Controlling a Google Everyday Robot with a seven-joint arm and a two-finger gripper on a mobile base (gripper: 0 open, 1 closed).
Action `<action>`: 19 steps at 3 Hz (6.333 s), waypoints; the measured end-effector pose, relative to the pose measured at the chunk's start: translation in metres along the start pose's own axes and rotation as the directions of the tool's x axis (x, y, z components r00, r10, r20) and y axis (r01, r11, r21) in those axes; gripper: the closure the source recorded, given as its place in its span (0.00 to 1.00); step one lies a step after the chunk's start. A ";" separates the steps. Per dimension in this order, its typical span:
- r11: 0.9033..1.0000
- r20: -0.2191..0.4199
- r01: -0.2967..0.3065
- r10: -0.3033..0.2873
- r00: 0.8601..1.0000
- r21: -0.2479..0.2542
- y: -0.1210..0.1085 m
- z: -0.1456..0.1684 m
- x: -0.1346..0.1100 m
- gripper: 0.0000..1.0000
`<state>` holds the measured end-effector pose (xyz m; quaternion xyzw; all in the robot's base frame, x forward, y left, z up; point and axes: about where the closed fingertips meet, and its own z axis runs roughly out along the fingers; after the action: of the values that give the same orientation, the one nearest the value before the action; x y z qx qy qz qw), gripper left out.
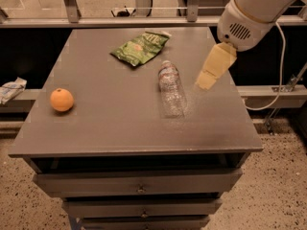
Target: Place water bottle upright
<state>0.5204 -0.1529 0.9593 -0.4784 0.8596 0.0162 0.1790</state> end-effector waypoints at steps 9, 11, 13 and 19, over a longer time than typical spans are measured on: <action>0.812 -0.094 -0.558 0.577 0.811 0.172 -0.033 0.173 -0.099 0.46; 0.816 -0.096 -0.550 0.571 0.816 0.180 -0.033 0.173 -0.099 0.99; 0.935 0.156 -0.317 0.293 0.943 0.158 -0.045 0.078 -0.136 1.00; 0.933 0.655 -0.330 0.338 0.676 -0.142 -0.035 0.044 -0.123 1.00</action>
Offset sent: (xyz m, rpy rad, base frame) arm 0.0736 0.0698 -0.0439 0.1739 0.0961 -0.5203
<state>0.6208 -0.0624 0.9633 -0.2763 0.8097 0.2242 0.4666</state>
